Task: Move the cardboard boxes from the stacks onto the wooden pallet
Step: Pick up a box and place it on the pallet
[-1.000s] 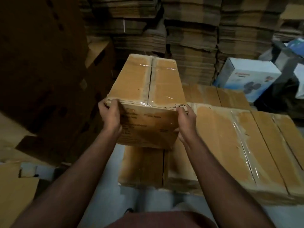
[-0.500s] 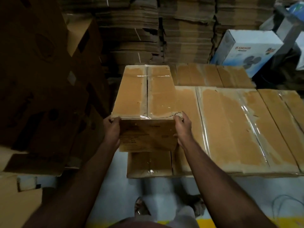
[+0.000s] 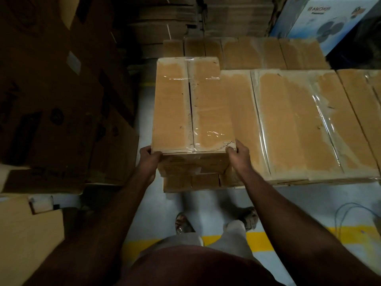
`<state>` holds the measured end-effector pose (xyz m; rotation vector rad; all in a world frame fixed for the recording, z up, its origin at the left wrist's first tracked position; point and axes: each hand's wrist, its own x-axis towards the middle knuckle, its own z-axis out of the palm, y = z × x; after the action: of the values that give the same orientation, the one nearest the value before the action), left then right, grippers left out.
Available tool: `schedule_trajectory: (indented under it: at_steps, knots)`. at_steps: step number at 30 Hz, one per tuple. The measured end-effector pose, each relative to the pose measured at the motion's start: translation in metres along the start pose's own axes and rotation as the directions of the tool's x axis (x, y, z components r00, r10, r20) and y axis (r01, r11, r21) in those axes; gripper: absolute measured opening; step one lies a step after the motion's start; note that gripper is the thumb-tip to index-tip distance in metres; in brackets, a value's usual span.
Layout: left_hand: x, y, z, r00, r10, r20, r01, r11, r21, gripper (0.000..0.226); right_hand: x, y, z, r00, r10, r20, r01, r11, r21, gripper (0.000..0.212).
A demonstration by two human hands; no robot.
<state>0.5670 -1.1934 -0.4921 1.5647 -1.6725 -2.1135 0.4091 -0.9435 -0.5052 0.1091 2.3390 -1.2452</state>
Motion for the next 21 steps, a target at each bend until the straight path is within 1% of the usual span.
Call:
schedule_trajectory:
  at_steps: [3,5,10,14,17,21]
  knots:
    - [0.002,-0.012,-0.005,1.0,-0.015,0.023,0.014,0.999,0.035,0.055,0.015,0.03,0.002,1.0,0.014,0.002,-0.014,0.996,-0.088,0.066]
    - [-0.001,-0.018,-0.005,1.0,-0.025,0.003,0.025,0.998,0.057,0.053,0.015,0.041,0.004,1.0,0.024,0.006,-0.023,0.991,-0.129,0.07]
    - [-0.007,-0.034,-0.003,0.998,-0.048,-0.034,0.052,0.991,0.12,0.043,-0.005,0.049,0.002,1.0,-0.013,0.024,0.018,0.971,-0.238,0.054]
    - [-0.007,-0.05,-0.006,0.995,-0.09,-0.052,0.098,0.982,0.164,0.044,-0.018,0.058,-0.003,0.997,-0.064,0.05,0.076,0.952,-0.297,0.036]
    - [-0.009,-0.057,-0.007,0.99,-0.124,-0.068,0.135,0.971,0.196,0.046,-0.021,0.065,-0.003,0.996,-0.056,0.069,0.076,0.935,-0.346,0.033]
    - [-0.011,-0.064,-0.004,0.985,-0.145,-0.095,0.165,0.954,0.252,0.051,-0.022,0.073,-0.002,0.997,-0.021,0.072,0.049,0.907,-0.418,0.023]
